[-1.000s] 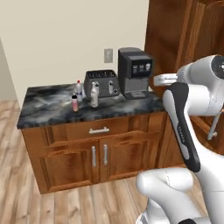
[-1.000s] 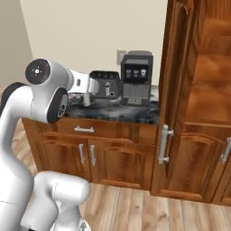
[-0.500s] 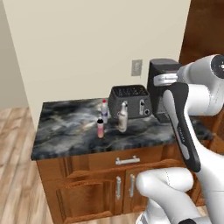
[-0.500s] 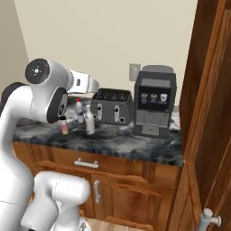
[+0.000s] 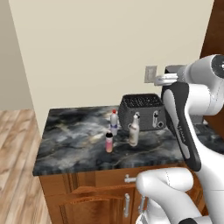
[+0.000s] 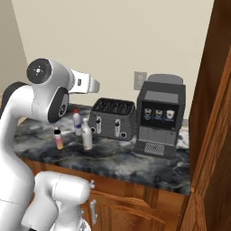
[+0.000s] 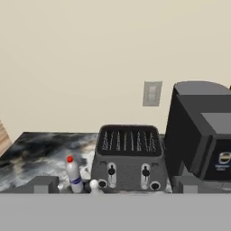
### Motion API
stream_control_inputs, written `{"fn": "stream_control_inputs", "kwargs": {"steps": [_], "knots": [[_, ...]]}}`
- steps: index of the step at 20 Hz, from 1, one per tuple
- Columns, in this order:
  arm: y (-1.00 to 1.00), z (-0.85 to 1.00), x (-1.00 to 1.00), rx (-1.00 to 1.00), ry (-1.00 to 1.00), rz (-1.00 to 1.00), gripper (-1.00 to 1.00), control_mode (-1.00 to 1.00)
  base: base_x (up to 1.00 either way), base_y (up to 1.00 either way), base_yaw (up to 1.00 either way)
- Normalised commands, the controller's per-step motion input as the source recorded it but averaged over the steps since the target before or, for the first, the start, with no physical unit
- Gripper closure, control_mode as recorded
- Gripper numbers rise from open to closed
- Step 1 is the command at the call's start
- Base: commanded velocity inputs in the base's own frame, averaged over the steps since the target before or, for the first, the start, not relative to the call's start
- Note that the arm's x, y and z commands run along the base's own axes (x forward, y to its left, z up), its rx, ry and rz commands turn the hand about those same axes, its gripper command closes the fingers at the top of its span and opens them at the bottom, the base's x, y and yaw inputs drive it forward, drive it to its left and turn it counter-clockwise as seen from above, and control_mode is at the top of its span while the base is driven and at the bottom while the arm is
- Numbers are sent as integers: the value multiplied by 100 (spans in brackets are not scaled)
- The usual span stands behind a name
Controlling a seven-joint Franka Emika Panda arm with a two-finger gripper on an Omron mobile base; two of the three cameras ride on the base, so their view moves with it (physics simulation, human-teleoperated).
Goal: Sort all alcoholic drinks to one cabinet, and non-alcoholic drinks to the other.
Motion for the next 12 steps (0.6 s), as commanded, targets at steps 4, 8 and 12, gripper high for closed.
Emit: {"fn": "stream_control_inputs", "kwargs": {"steps": [4, 8, 12], "knots": [[0, 0, 0, 0, 0, 0, -100, 100, 45, 12, 10], [2, -23, -2, 0, 0, 1, -100, -100, 2, 9, 4], [6, -100, -34, -2, 0, 0, -100, -100, 0, 0, 0]]}}
